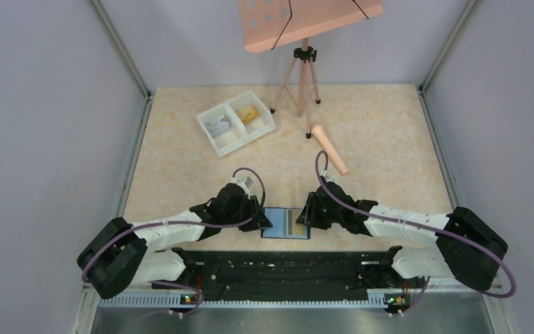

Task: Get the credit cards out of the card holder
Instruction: Remove the credit card from the card holder.

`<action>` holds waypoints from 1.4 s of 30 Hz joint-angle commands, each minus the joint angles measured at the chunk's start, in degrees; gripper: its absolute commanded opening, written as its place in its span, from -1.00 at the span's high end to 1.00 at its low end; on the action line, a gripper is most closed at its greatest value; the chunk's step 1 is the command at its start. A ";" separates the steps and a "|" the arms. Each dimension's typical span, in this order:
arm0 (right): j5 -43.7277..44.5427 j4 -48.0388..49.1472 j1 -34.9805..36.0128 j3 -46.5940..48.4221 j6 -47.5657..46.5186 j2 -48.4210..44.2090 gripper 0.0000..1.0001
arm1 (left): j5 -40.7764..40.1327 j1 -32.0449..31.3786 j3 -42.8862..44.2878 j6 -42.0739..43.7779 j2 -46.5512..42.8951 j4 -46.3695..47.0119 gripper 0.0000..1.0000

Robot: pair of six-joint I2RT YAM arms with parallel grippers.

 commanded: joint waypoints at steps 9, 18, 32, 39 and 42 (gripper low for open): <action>1.47 -1.07 0.80 2.53 -2.34 3.50 0.24 | -4.68 -0.20 2.05 1.41 2.45 -5.79 0.32; -0.42 2.04 0.87 3.22 -3.81 4.26 0.24 | -2.00 -0.20 1.33 1.42 5.22 -0.78 0.37; -4.68 15.88 0.87 -2.31 2.00 0.46 0.24 | -0.76 -0.20 0.15 0.71 6.00 1.51 0.52; -6.31 17.35 0.85 -2.63 2.64 -1.76 0.24 | -0.70 -0.20 -0.03 0.28 6.09 1.88 0.52; -7.13 18.50 0.89 -3.03 2.87 -1.83 0.24 | -0.71 -0.20 -0.12 0.18 6.03 1.94 0.52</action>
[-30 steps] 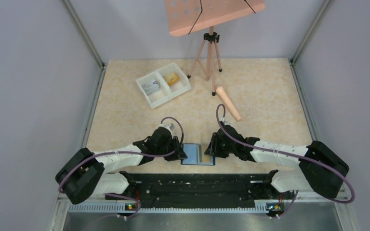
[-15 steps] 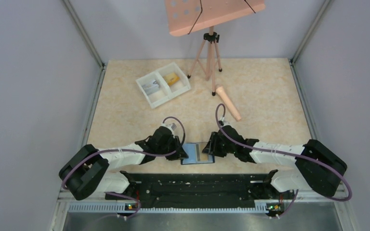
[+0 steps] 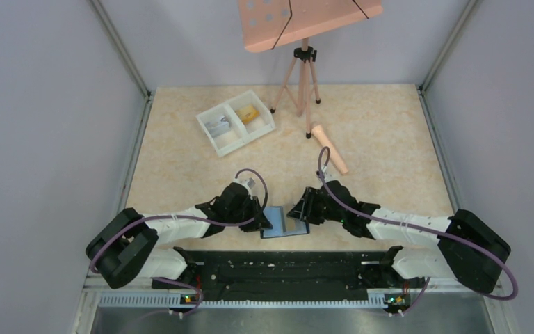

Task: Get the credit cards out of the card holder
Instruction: Remove the credit card from the card holder.

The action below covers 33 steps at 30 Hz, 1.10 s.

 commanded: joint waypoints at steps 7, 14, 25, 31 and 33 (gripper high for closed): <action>-5.94 8.60 0.94 -0.59 2.73 -0.18 0.24 | -0.42 -0.31 -1.10 -0.66 0.30 1.12 0.52; -7.03 9.42 0.95 -0.18 2.58 0.44 0.24 | -1.05 -0.31 -0.97 -1.07 -1.71 -0.20 0.52; -7.29 8.59 1.08 0.99 2.30 3.14 0.24 | -2.70 -0.25 -0.37 -1.07 -4.08 -3.56 0.51; -6.70 7.63 1.36 1.64 1.92 3.82 0.25 | -4.08 -0.22 0.00 -1.67 -6.24 -5.64 0.50; -6.78 8.12 1.40 1.72 1.89 3.93 0.28 | -4.27 -0.22 0.12 -1.68 -6.55 -5.82 0.49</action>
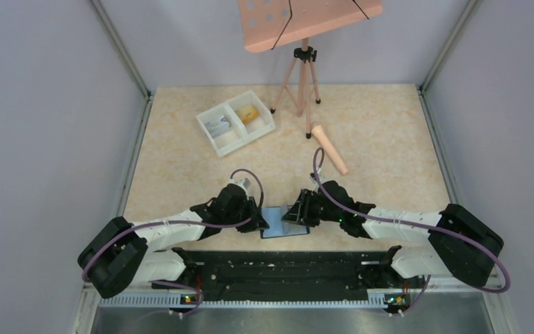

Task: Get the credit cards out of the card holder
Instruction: Remove the credit card from the card holder.

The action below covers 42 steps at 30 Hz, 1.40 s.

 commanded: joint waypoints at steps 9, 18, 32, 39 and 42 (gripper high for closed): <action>-0.55 3.74 1.24 2.18 -1.08 -0.17 0.42 | -1.50 0.02 0.76 -0.40 -1.38 -0.72 0.48; -0.59 4.81 1.18 1.78 -1.19 0.85 0.70 | -1.71 0.04 1.38 -0.04 -1.24 -3.10 0.48; 0.89 1.11 1.19 2.79 -2.35 1.34 0.41 | -2.14 0.22 2.70 0.81 -1.25 -4.83 0.48; 1.79 -1.46 1.17 3.71 -3.51 1.13 0.27 | -2.31 0.31 3.48 1.36 -1.39 -5.75 0.48; 1.83 -1.68 1.26 3.77 -3.58 1.48 0.28 | -2.38 0.30 3.81 1.52 -1.52 -6.18 0.48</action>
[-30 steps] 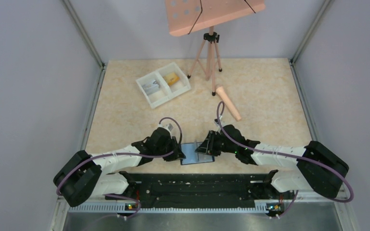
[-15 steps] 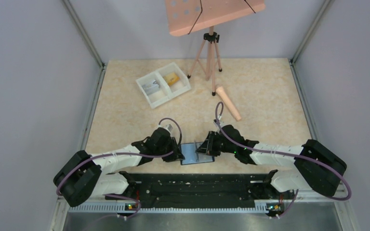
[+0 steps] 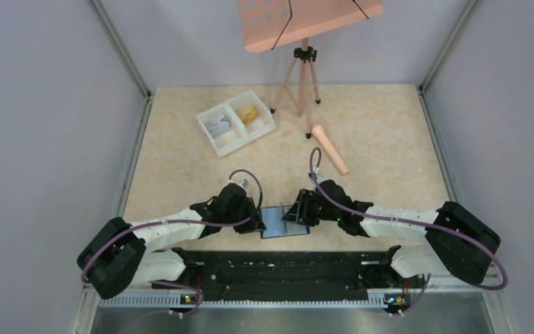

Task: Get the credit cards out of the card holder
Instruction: Remove the credit card from the card holder.

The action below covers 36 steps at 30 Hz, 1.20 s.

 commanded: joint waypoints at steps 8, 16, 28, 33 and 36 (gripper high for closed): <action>1.52 -1.19 1.07 2.77 -2.04 0.45 0.28 | -2.54 0.43 3.65 0.94 -3.05 -2.62 0.49; 1.90 -0.78 1.63 2.67 -2.30 0.48 0.30 | -4.36 0.44 7.42 2.07 -7.62 -3.27 0.22; 0.69 0.90 2.73 3.63 -3.73 -0.86 0.42 | -3.15 0.61 12.60 3.70 0.38 -1.34 0.15; 0.57 1.11 2.74 3.30 -3.62 -0.35 0.47 | -2.46 0.70 13.76 4.35 2.02 -0.97 0.11; 0.00 1.63 2.84 3.34 -3.55 0.18 0.53 | -2.00 0.79 14.04 4.38 2.84 0.07 0.09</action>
